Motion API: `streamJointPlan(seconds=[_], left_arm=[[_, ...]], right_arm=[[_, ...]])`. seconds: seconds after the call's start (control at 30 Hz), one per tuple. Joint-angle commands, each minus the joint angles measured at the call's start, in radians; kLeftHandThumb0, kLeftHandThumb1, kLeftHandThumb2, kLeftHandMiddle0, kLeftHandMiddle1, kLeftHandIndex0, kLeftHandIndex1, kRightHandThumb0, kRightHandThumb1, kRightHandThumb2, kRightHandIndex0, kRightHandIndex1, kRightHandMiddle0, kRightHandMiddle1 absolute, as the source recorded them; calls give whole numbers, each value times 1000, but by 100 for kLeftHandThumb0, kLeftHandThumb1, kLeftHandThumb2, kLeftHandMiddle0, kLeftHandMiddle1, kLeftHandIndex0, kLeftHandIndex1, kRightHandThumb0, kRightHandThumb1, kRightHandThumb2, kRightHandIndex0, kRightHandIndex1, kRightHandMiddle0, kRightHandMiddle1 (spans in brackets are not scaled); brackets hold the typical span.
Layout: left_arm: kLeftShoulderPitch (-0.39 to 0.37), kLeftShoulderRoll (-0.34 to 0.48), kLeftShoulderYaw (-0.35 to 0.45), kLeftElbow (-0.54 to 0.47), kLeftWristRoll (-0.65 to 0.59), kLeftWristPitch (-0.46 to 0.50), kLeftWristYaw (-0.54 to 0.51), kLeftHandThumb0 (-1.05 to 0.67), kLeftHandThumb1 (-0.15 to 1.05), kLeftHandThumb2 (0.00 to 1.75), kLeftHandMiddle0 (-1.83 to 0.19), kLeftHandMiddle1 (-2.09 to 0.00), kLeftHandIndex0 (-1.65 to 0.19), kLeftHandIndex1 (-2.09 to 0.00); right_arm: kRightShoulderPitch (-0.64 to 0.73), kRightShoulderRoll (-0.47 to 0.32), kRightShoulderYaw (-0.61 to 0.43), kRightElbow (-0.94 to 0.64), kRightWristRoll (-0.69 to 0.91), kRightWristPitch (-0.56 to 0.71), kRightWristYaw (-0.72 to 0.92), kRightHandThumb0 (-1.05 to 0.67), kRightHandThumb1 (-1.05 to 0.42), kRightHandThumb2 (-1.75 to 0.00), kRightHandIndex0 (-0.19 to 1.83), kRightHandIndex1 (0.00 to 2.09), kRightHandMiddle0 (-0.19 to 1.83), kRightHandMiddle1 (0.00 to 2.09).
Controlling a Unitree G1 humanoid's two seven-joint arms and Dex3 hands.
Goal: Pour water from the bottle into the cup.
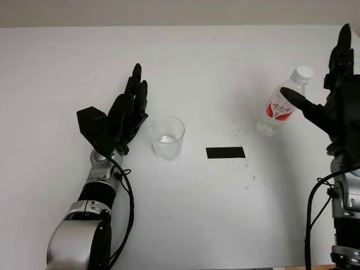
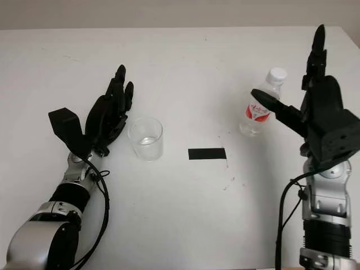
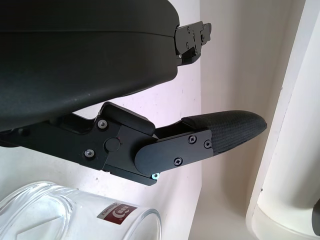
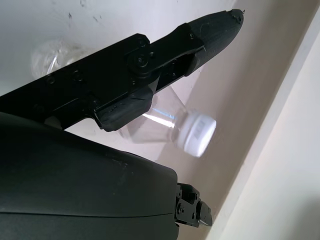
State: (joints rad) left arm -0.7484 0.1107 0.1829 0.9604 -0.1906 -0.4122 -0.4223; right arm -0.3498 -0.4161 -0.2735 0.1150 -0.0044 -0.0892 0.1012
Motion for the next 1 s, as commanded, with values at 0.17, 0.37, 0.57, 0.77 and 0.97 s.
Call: streamJointPlan(seconds=[0.17,0.37,0.57,0.77,0.97], left_arm=[[11,10,-1,13,1,12,-13,-87,105,66,19,0,19,0],[12,10,-1,10,0,13,-17,-86,105,66,19,0,19,0],[14,19,2,3,0,21,-16,-85,105,67,19,0,19,0],[19,26,4,-5,-3,28,-21,-86,105,68,19,0,19,0],[20,28,4,-9,-3,26,-19,-85,105,67,19,0,19,0]], right_arm=[[14,20,5,40,35,-33,17,-94,-89,-5,-19,0,-19,0],[19,23,6,97,16,-43,-13,-91,-89,-5,-19,0,-19,0],[-10,27,-23,234,58,-82,-25,-84,-89,-6,-19,0,-19,0],[-50,14,-25,375,61,-122,-41,-87,-90,-6,-19,0,-19,0],[-111,-1,-4,520,28,-184,-50,-86,-91,-6,-19,0,-19,0]])
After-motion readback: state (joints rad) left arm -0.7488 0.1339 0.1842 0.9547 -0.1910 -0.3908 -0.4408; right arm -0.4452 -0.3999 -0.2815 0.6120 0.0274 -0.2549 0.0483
